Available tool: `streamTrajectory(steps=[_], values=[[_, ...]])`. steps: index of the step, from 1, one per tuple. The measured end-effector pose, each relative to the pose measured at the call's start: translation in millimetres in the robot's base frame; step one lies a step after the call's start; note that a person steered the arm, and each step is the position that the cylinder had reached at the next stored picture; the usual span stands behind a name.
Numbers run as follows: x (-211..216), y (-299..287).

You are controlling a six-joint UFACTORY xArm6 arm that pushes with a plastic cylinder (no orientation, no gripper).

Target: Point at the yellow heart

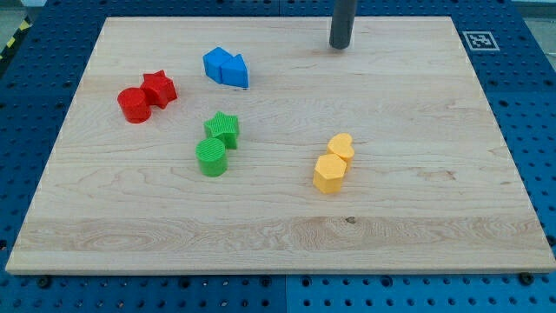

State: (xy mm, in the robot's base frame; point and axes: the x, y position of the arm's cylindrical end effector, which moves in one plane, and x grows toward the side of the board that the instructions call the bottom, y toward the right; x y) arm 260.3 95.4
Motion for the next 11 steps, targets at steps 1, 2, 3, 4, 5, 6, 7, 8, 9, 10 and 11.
streamTrajectory(steps=[1,2,3,4,5,6,7,8,9,10,11], values=[[0,0],[39,1],[96,4],[140,19],[140,19],[140,19],[141,19],[145,6],[166,-23],[188,-47],[208,-47]])
